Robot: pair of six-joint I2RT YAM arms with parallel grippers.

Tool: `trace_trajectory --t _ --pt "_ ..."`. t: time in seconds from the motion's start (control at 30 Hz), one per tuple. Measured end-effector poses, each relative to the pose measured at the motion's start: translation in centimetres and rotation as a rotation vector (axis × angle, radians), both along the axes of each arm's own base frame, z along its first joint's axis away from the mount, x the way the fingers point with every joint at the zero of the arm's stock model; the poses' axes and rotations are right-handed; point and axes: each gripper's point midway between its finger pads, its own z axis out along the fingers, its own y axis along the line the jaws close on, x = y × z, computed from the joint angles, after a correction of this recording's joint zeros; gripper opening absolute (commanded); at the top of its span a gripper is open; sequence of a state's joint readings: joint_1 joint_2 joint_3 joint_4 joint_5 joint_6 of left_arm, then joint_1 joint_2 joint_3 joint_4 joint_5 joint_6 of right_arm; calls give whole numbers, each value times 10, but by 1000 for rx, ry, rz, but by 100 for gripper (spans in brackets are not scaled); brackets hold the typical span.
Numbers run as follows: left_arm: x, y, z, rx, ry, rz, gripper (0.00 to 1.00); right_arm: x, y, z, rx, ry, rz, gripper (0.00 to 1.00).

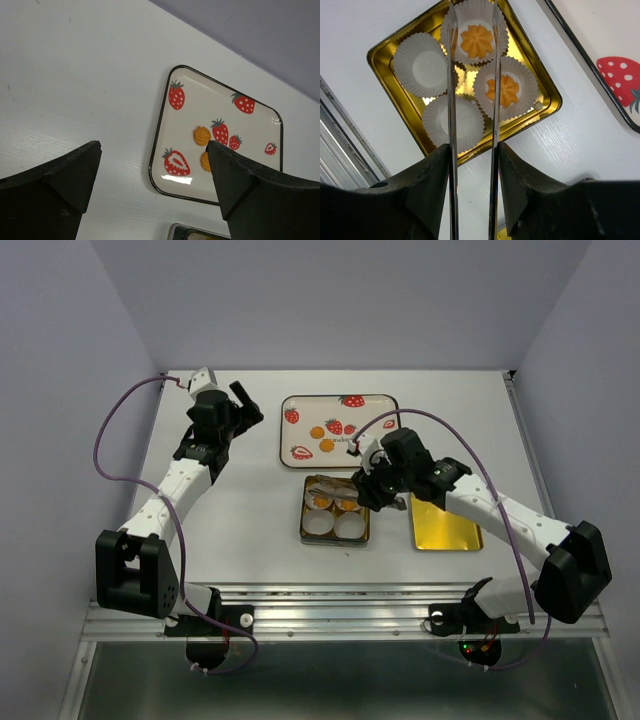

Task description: Pack the cookies

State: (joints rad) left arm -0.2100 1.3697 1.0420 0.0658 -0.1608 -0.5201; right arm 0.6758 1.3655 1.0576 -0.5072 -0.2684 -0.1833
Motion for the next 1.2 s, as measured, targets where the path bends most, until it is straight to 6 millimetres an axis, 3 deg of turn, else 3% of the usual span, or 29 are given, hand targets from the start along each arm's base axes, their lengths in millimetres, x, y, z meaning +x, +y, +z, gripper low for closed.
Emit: trace_trajectory --t 0.3,0.47,0.63,0.83,1.2 --pt "1 0 1 -2 -6 -1 99 4 -2 25 52 -72 -38 44" --pt "1 0 1 -1 -5 1 99 24 -7 52 95 -185 -141 44" --pt "1 1 1 1 -7 6 99 50 -7 57 76 -228 -231 44" --pt "1 4 1 8 -7 21 99 92 12 40 29 -221 -296 44" --pt "1 8 2 20 -9 40 99 151 28 8 -27 -193 -358 48"
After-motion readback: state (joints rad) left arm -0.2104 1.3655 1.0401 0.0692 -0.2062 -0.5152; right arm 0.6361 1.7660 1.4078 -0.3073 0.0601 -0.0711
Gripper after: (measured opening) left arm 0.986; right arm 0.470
